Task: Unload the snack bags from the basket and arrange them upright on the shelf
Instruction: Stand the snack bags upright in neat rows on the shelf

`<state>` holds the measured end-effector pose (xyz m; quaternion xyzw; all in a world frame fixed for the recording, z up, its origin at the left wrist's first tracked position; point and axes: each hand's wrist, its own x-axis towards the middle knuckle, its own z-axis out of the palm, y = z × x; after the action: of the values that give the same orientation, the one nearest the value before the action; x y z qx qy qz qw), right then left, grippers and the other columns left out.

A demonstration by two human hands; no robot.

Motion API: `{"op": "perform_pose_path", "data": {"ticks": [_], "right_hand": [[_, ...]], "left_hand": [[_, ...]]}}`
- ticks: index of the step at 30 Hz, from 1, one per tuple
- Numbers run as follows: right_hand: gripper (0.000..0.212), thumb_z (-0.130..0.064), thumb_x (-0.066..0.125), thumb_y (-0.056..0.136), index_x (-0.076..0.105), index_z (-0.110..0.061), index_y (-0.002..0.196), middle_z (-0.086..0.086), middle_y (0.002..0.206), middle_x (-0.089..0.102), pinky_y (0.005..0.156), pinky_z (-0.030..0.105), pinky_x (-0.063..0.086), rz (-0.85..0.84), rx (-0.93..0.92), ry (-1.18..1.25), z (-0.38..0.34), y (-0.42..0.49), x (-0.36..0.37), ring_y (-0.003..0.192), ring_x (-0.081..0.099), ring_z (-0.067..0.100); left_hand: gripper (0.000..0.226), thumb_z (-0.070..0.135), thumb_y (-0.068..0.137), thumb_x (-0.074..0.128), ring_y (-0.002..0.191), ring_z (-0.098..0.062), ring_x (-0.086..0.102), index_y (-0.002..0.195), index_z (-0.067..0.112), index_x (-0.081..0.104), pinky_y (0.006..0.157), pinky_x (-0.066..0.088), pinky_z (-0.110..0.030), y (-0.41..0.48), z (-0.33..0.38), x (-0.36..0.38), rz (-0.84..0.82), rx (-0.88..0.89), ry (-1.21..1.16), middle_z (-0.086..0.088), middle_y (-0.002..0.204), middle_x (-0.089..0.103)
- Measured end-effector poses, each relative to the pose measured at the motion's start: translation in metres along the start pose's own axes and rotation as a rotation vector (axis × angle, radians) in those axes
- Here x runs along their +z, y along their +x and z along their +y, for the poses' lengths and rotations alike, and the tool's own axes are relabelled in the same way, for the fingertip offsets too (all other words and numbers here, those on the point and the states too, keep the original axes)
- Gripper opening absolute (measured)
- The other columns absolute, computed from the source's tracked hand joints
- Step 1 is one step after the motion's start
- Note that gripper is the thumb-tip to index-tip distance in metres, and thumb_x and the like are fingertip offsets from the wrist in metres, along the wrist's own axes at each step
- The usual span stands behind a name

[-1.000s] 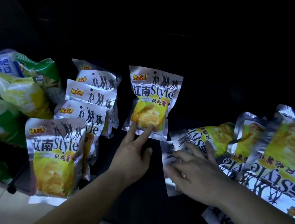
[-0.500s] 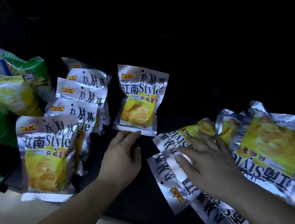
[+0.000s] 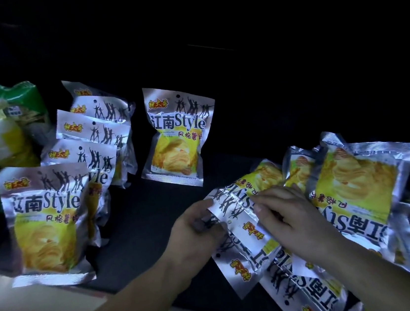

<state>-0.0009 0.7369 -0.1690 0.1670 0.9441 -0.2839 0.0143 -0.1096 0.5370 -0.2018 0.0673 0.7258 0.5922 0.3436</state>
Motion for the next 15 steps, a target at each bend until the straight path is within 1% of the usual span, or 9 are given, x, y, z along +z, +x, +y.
{"op": "perform_pose_path", "data": {"ticks": [2,4,6,8,10,11,13,15], "right_hand": [[0.07,-0.072,0.022,0.094,0.057,-0.033,0.141,-0.025,0.12,0.052,0.123,0.045,0.013,-0.003,0.005,-0.015,-0.002,0.0,0.001,0.127,0.043,0.007],[0.073,-0.075,0.021,0.092,0.053,-0.036,0.145,-0.023,0.114,0.05,0.123,0.046,0.013,-0.018,-0.004,-0.071,-0.006,0.0,0.001,0.125,0.039,0.007],[0.075,-0.078,0.019,0.09,0.048,-0.04,0.148,-0.022,0.115,0.048,0.121,0.046,0.017,-0.026,0.012,-0.087,-0.01,0.0,0.001,0.126,0.035,0.006],[0.074,-0.08,0.017,0.09,0.043,-0.043,0.149,-0.022,0.117,0.048,0.118,0.045,0.023,-0.02,0.049,-0.049,-0.013,0.002,0.0,0.125,0.033,0.004],[0.073,-0.079,0.015,0.09,0.04,-0.046,0.15,-0.022,0.125,0.05,0.117,0.045,0.026,-0.011,0.076,-0.011,-0.015,0.002,-0.001,0.128,0.033,0.005],[0.072,-0.079,0.014,0.09,0.039,-0.047,0.15,-0.022,0.132,0.05,0.119,0.044,0.023,-0.007,0.082,0.001,-0.015,0.001,-0.001,0.133,0.032,0.006],[0.071,-0.079,0.013,0.09,0.034,-0.049,0.151,-0.023,0.145,0.045,0.124,0.039,0.014,-0.014,0.092,0.017,-0.016,0.0,-0.002,0.142,0.028,0.006],[0.071,-0.078,0.013,0.09,0.032,-0.049,0.152,-0.022,0.15,0.042,0.126,0.037,0.009,-0.024,0.108,0.039,-0.018,-0.001,-0.005,0.146,0.025,0.005]], "left_hand": [[0.041,0.006,0.086,0.079,0.081,0.007,0.067,0.121,0.023,0.067,0.067,0.051,-0.009,0.001,0.001,0.001,0.051,0.047,-0.018,-0.002,0.106,0.068],[0.039,0.006,0.085,0.08,0.089,0.005,0.068,0.118,0.023,0.069,0.071,0.052,-0.01,0.001,0.004,0.0,0.067,0.093,0.002,-0.002,0.108,0.069],[0.037,0.003,0.085,0.079,0.099,-0.002,0.07,0.115,0.024,0.072,0.078,0.058,-0.019,0.002,0.005,0.001,0.085,0.183,0.037,0.003,0.112,0.071],[0.038,0.004,0.085,0.078,0.104,-0.007,0.071,0.113,0.03,0.072,0.083,0.06,-0.028,0.004,0.01,0.002,0.083,0.259,0.064,0.008,0.114,0.071],[0.038,0.005,0.088,0.077,0.105,-0.008,0.071,0.113,0.032,0.071,0.085,0.06,-0.028,0.002,0.018,0.008,0.015,0.242,0.016,0.009,0.112,0.074],[0.036,0.009,0.089,0.076,0.106,-0.007,0.07,0.116,0.031,0.071,0.087,0.06,-0.028,0.001,0.02,0.012,-0.023,0.223,0.008,0.009,0.112,0.075],[0.038,0.023,0.09,0.075,0.113,-0.004,0.066,0.127,0.03,0.067,0.095,0.058,-0.032,0.0,0.016,0.021,-0.053,0.182,0.068,0.01,0.12,0.072],[0.046,0.036,0.089,0.071,0.123,-0.003,0.06,0.134,0.031,0.062,0.102,0.054,-0.035,-0.003,0.012,0.024,-0.057,0.174,0.18,0.014,0.13,0.065]]}}
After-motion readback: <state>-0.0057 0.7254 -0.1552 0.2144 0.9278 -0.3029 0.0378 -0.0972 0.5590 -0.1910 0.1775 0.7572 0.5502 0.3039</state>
